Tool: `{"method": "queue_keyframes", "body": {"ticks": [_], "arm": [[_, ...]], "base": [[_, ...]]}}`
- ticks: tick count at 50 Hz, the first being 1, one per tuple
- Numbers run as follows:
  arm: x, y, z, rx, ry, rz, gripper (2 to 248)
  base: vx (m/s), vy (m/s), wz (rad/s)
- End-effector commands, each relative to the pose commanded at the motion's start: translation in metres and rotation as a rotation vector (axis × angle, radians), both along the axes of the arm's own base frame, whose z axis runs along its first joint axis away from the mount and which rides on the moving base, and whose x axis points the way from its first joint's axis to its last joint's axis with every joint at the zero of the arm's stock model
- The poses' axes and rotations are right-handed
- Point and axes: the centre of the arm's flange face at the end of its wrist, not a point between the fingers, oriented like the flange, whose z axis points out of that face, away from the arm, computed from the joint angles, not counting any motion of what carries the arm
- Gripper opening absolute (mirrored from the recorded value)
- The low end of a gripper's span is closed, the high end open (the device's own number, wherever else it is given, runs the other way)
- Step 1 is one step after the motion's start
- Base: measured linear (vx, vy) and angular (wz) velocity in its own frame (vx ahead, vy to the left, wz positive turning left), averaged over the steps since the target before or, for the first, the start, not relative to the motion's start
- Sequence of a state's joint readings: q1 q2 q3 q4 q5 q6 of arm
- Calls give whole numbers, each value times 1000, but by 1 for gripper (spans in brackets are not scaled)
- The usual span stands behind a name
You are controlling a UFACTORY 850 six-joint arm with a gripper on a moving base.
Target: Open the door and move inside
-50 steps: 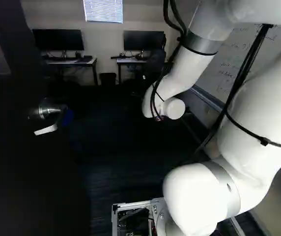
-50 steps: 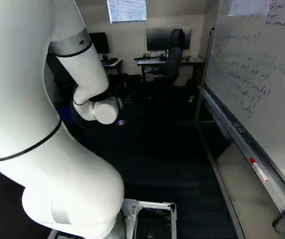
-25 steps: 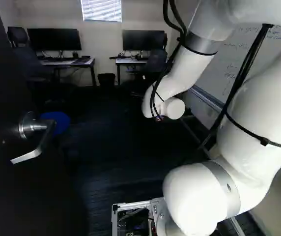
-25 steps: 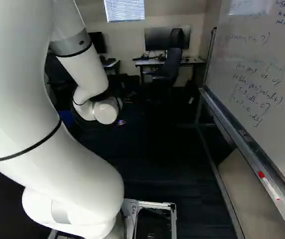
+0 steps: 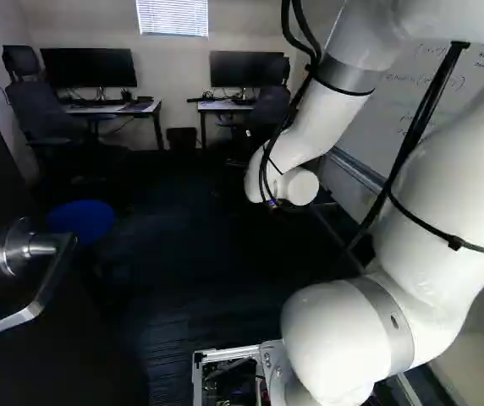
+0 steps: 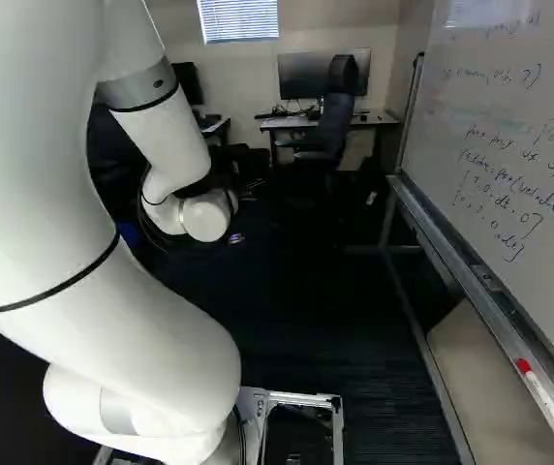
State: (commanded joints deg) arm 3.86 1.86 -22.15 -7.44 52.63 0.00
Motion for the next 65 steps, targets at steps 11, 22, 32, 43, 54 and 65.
{"method": "queue_keyframes", "body": {"ticks": [11,22,32,43,54,65], "arm": [[0,0,0,0,0,0,247],[0,0,0,0,0,0,247],[0,0,0,0,0,0,247],[0,0,0,0,0,0,247],[-4,-2,-1,2,4,-7,247],[-14,-5,-4,5,13,-23,247]], "base": [[-14,0,-1],[0,0,0],[0,0,0],[0,0,0],[0,0,0],[0,0,0]]}}
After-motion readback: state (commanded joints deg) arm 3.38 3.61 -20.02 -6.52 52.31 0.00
